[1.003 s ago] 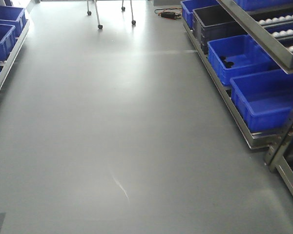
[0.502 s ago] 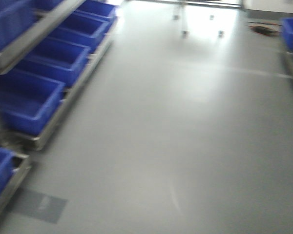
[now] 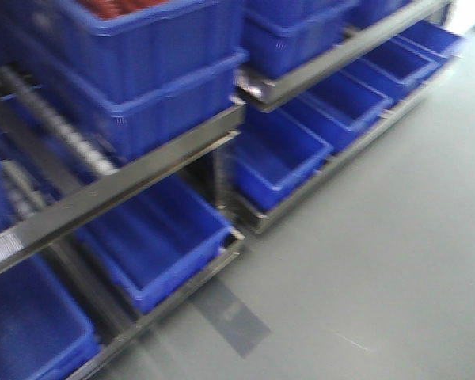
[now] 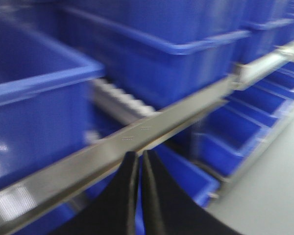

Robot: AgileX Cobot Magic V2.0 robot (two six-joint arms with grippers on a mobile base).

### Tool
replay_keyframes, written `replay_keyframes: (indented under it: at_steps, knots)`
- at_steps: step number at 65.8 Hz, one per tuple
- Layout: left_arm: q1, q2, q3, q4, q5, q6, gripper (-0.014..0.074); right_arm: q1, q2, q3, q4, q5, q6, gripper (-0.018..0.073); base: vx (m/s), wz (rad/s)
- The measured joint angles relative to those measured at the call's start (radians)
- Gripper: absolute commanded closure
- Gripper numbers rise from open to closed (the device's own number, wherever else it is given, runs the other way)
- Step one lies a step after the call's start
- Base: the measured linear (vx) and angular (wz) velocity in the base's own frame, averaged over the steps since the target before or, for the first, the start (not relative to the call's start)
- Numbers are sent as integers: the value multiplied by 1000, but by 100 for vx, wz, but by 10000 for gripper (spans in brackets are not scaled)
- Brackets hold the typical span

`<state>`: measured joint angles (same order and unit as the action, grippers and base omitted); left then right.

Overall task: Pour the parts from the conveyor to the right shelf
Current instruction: 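Stop in front of the empty blue bin on the shelf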

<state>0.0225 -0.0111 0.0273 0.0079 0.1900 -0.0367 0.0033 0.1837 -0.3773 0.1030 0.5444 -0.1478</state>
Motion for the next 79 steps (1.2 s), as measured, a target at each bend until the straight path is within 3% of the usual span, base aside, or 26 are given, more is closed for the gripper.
replay_keyframes:
  at_steps: [48, 79]
  knots:
    - [0, 0, 0, 0, 0, 0, 603, 0, 0, 0, 0, 0, 0, 564, 20, 78]
    - [0, 0, 0, 0, 0, 0, 603, 0, 0, 0, 0, 0, 0, 564, 16, 33]
